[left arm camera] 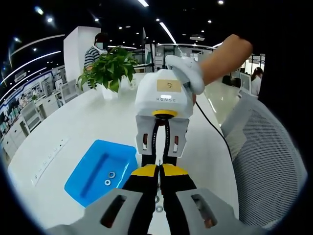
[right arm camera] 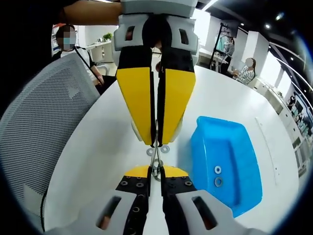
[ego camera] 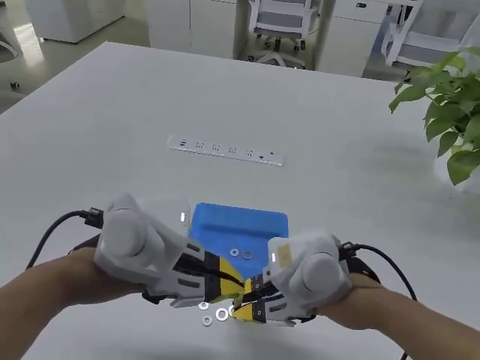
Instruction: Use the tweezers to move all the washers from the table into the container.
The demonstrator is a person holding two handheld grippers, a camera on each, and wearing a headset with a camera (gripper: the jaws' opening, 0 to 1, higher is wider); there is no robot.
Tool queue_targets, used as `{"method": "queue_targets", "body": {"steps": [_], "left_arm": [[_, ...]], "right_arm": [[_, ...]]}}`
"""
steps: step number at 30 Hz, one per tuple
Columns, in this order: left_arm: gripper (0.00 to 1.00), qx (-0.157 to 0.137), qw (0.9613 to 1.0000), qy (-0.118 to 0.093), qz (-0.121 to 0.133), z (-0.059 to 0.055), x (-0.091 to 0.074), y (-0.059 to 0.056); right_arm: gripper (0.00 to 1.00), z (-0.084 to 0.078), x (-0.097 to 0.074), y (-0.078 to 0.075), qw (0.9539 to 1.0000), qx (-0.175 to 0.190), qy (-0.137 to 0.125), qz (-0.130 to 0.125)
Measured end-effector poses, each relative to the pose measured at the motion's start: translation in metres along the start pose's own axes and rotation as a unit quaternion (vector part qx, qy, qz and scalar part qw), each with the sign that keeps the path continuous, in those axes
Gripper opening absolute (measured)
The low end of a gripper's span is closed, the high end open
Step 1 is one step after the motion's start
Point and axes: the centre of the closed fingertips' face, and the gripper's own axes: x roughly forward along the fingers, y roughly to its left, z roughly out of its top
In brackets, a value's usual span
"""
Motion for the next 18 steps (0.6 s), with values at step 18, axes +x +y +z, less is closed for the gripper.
{"method": "queue_targets", "body": {"steps": [18], "left_arm": [[0.2, 0.004, 1.0, 0.006, 0.006, -0.0015, -0.0006, 0.0027]], "right_arm": [[0.08, 0.001, -0.0062, 0.0007, 0.9998, 0.019, -0.003, -0.002]]}}
